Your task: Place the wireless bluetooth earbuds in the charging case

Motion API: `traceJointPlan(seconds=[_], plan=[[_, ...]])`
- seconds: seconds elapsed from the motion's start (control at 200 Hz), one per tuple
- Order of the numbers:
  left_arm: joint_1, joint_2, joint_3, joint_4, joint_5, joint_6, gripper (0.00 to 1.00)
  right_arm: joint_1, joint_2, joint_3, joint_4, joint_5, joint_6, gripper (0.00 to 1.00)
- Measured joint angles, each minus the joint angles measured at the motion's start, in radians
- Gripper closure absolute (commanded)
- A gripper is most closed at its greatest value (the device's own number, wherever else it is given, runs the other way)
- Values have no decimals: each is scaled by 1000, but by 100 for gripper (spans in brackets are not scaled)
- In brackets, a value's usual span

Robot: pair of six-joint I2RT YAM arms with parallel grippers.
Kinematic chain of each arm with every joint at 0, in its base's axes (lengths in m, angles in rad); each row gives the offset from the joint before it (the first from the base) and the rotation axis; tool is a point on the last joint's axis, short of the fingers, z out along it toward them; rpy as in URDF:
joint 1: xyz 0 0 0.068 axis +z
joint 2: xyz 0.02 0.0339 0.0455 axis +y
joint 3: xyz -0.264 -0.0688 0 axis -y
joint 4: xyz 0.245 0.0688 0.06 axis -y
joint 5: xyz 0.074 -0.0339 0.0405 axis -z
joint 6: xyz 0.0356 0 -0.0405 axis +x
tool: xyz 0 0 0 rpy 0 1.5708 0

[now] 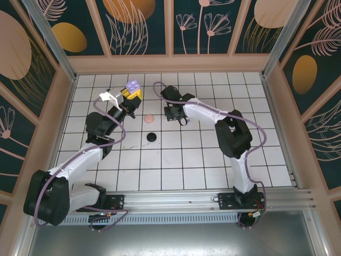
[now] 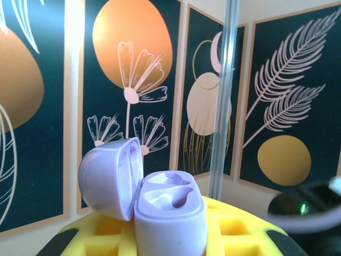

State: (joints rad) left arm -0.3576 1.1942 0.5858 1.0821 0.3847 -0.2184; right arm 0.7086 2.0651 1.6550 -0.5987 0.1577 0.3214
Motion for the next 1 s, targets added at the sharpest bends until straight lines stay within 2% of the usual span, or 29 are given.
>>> traceJointPlan(seconds=[0.425, 0.741, 1.001], plan=[[-111, 163, -152, 259, 6, 226, 100, 0, -280, -9, 8, 37, -3, 84], [-131, 329, -166, 467, -24, 235, 100, 22, -462, -52, 47, 44, -8, 84], [-156, 424, -150, 494, -26, 214, 100, 120, -550, -113, 160, 48, -35, 83]])
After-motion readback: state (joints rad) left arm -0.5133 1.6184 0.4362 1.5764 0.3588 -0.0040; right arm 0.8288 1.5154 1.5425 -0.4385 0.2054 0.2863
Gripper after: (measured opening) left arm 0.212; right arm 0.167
